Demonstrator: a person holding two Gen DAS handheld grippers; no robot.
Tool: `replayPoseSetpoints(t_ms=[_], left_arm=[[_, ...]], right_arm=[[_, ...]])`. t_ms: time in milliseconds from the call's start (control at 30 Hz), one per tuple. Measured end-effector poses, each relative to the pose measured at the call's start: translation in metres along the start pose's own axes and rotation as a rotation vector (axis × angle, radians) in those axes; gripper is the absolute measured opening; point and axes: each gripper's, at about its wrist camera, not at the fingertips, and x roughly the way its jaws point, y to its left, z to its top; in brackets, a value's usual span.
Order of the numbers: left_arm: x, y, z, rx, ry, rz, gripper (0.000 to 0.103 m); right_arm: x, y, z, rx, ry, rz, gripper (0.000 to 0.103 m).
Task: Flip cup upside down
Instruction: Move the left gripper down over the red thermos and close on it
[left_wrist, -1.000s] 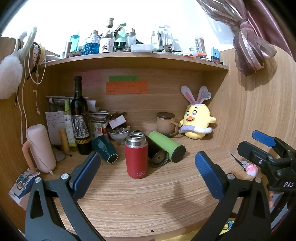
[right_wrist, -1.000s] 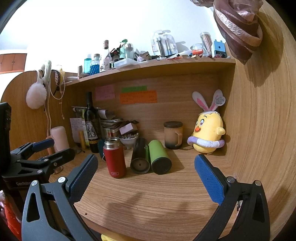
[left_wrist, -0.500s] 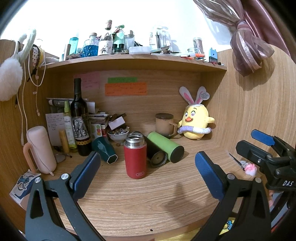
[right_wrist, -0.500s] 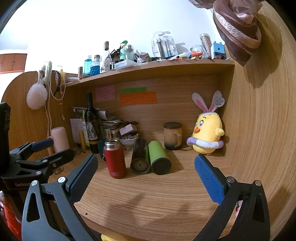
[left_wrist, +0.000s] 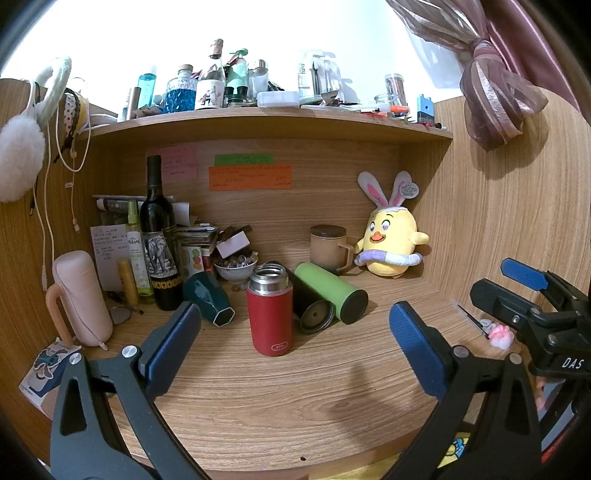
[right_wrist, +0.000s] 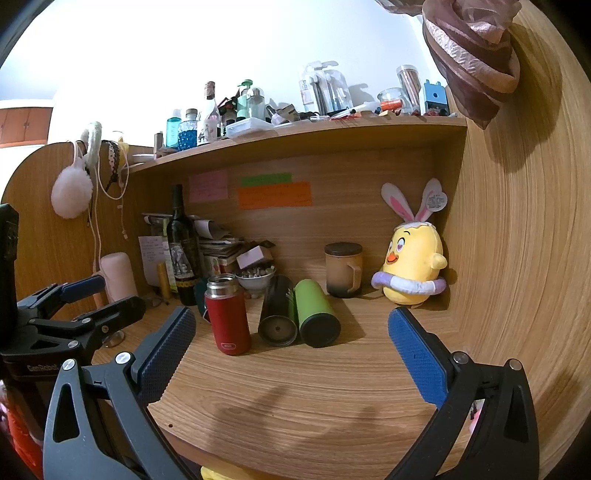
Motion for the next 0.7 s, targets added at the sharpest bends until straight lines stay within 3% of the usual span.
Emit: replayPoseSetpoints(t_ms=[300, 500, 700], left_arm=[[0.02, 0.01, -0.001, -0.036, 0.064, -0.026, 0.103], [0.072, 0.027, -0.006, -0.063, 0.167, -0.016, 0.103], [0.13, 0.028, -0.009, -0.022, 0.225, 0.019, 0.103]], right_arm=[[0.011, -0.003, -0.004, 0.009, 0.026, 0.001, 0.103], [0.029, -0.008, -0.016, 0.025, 0.075, 0.011, 0.103], [0.059, -0.014, -0.032, 0.045, 0.152, 0.035, 0.103]])
